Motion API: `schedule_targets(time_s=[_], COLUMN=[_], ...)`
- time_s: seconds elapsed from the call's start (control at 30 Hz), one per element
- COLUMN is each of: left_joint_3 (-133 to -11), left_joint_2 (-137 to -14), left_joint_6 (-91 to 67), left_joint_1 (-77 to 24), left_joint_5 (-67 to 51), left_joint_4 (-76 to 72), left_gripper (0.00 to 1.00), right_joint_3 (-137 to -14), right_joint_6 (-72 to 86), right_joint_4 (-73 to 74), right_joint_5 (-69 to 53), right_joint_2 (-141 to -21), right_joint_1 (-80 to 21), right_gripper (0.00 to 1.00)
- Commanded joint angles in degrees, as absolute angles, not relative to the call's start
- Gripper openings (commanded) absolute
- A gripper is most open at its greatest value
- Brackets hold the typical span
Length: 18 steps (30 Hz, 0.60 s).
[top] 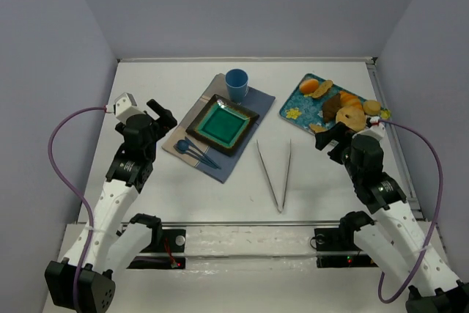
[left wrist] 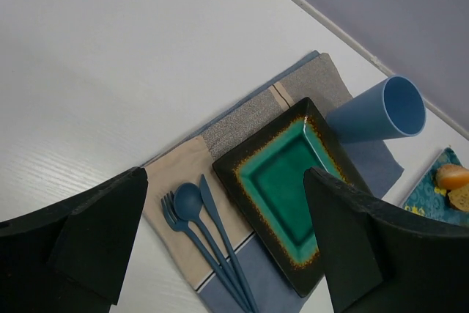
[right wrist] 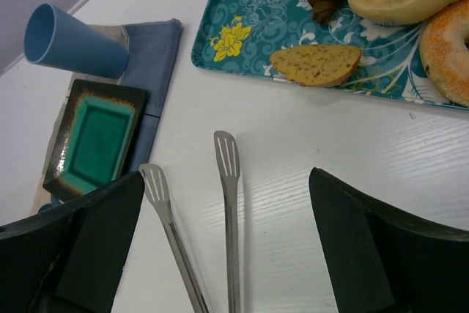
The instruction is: Place the bread
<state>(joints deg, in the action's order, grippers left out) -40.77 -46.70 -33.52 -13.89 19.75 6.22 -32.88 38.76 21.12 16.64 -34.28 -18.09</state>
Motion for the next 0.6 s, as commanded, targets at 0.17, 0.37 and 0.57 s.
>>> schedule_targets(time_s=[0.17, 0.37, 0.57], left_joint_3=[-40.17, -39.99, -39.2], left_joint_2=[-45.09, -45.09, -44.03], left_joint_6=[-33.22, -32.78, -33.49], left_joint_1=[-14.15, -14.15, -14.06], left_joint_5=[20.04, 19.77, 21.45], left_joint_4=[2.82, 2.37, 2.46], left_gripper=[0.99, 0.99, 0.99], right_joint_3=[-34.1, -40.5, -48.49], right_joint_6=[32.11, 29.01, 29.53], right_joint_4=[21.97, 26.09, 32.32], right_joint_5=[4.6, -5.37, 10.88], right_joint_2=[-31.37, -48.03, -61.84], right_joint_1=[-18.28, -21.78, -41.9], right_gripper=[1.0, 1.0, 1.0])
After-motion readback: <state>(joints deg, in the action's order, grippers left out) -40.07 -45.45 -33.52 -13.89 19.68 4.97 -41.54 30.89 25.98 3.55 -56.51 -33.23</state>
